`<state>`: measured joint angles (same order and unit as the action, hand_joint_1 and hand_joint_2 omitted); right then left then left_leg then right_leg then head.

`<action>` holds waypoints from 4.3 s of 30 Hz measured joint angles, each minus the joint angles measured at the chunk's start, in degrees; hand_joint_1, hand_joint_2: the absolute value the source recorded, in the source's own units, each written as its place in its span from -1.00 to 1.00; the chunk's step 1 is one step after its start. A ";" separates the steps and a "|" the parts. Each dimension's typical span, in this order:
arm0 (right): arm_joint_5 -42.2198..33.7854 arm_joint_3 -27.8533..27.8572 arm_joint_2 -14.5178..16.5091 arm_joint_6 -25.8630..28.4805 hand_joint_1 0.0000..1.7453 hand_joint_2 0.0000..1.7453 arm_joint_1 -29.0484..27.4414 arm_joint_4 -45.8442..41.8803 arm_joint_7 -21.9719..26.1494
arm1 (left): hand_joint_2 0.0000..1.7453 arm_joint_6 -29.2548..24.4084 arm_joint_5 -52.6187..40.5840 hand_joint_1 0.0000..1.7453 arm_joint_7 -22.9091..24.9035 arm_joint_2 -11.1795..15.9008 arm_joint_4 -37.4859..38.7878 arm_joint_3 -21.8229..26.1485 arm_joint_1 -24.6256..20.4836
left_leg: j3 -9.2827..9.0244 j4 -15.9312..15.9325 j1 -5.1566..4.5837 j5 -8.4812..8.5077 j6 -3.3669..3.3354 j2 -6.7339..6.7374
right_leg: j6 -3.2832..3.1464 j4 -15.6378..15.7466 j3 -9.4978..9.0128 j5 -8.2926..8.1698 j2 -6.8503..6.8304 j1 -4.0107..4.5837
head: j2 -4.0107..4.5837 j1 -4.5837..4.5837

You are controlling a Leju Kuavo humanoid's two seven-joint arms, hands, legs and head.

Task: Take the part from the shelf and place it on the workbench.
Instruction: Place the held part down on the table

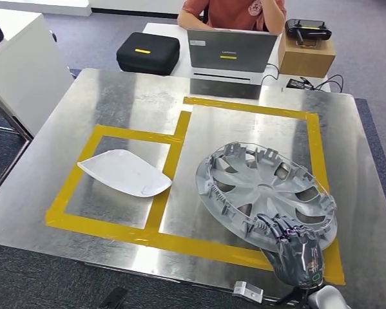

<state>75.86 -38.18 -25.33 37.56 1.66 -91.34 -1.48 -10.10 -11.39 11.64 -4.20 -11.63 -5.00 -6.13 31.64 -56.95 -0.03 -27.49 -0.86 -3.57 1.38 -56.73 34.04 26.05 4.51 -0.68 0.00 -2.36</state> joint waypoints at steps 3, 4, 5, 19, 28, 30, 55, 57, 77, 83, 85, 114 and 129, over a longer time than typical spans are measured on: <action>-0.01 0.54 0.01 -0.04 1.00 1.00 -0.52 -0.02 -0.31 | -1.00 -0.03 0.02 -1.00 -0.14 0.01 0.02 0.26 0.11 | 0.00 0.00 0.00 0.00 0.00 -0.01 | 0.00 0.00 0.00 0.00 -0.02 0.00 | 0.00 0.00; 0.00 0.76 0.02 -0.08 1.00 1.00 -0.73 -0.03 -0.52 | -1.00 -0.04 0.02 -1.00 -0.16 0.01 0.03 0.35 0.16 | 0.00 0.00 0.00 0.00 0.00 -0.01 | 0.00 0.00 0.00 0.00 -0.02 0.00 | 0.00 0.00; 0.10 1.01 0.03 -0.15 1.00 1.00 -0.95 -0.04 -0.83 | -1.00 -0.05 0.03 -1.00 -0.19 0.02 0.04 0.46 0.21 | 0.00 0.00 0.00 0.00 0.00 -0.01 | 0.00 0.00 0.00 0.00 -0.02 0.00 | 0.00 0.00; 0.99 2.86 0.87 -1.21 -1.00 1.00 -1.62 -0.75 -1.31 | 1.00 0.96 0.95 -1.00 -0.08 0.34 0.30 1.45 0.47 | -0.01 0.00 0.00 0.00 0.00 0.00 | 0.00 0.00 -0.01 0.00 -0.01 0.00 | 0.00 0.01; 0.53 3.00 1.07 -1.03 -1.00 -1.00 -1.55 -1.56 -1.56 | -1.00 0.86 1.41 -1.00 -0.19 0.65 0.51 2.31 0.58 | -0.01 0.00 0.00 0.00 0.00 0.00 | 0.00 0.00 -0.01 0.00 -0.01 0.00 | 0.00 0.01; 0.48 3.08 1.10 -1.01 -1.00 -1.00 -1.56 -1.85 -1.59 | -1.00 0.73 1.41 -1.00 -0.17 0.72 0.59 2.47 0.61 | -0.01 0.00 0.00 0.00 0.00 0.00 | 0.00 0.00 -0.01 0.00 -0.01 0.00 | 0.00 0.00; 1.11 5.15 1.44 1.69 -1.00 -1.00 -2.22 -8.18 -0.70 | -1.00 -0.28 1.45 -1.00 -0.38 1.33 1.07 2.67 1.11 | -0.03 0.00 0.00 0.00 0.00 0.00 | 0.00 0.00 -0.01 0.00 0.00 0.00 | 0.00 0.01; 1.47 6.18 1.93 1.72 -1.00 -1.00 -2.75 -9.36 0.06 | -1.00 -0.27 1.55 -1.00 -0.43 1.36 1.11 2.70 1.20 | -0.03 0.00 0.00 0.00 0.00 0.00 | 0.00 0.00 -0.01 0.00 -0.01 0.01 | 0.00 0.01; 2.60 21.97 14.40 1.72 -1.00 -1.00 -8.87 -24.16 14.09 | -1.00 -0.93 1.99 -1.00 -1.15 1.36 1.19 3.84 1.65 | -0.03 0.01 0.01 -0.01 0.02 0.00 | -0.07 -0.01 -0.01 0.04 0.00 0.03 | 0.00 0.00; 2.56 23.04 15.36 1.71 -1.00 -1.00 -9.09 -24.79 14.16 | -1.00 -0.94 1.99 -1.00 -1.15 1.35 1.19 4.02 1.68 | -0.04 0.01 0.02 -0.01 0.02 0.00 | -0.07 -0.01 0.00 0.05 0.00 0.03 | 0.00 0.00; 2.56 23.21 15.50 1.71 -1.00 -1.00 -9.13 -24.80 14.17 | -1.00 -0.94 1.99 -1.00 -1.16 1.35 1.19 4.04 1.68 | -0.04 0.01 0.02 -0.01 0.02 0.00 | -0.07 -0.01 0.00 0.05 0.00 0.03 | 0.00 0.00; 0.48 27.77 18.76 1.70 -1.00 -1.00 -11.33 -25.74 18.82 | -1.00 -0.24 2.29 -1.00 -1.54 1.28 1.19 4.38 1.84 | -0.03 -0.04 -0.08 -0.03 0.01 0.00 | -0.02 0.02 -0.02 0.01 0.00 -0.06 | 0.00 0.00; -0.43 28.48 19.19 1.70 -1.00 -1.00 -12.19 -25.68 18.64 | -1.00 -1.15 2.36 -1.00 -1.22 1.34 1.25 4.56 2.33 | 0.41 0.86 0.32 1.54 -1.67 2.30 | 1.65 -12.10 4.85 8.21 -3.88 -0.36 | 0.00 0.31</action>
<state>75.43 -9.69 -6.14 39.25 -10.53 -117.02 17.17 -11.25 -9.03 10.43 -2.86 -10.38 -0.44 -3.79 32.05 -56.09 0.29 -25.96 -2.53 -1.27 3.02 -68.84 38.89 34.27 0.62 -1.03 0.00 -2.05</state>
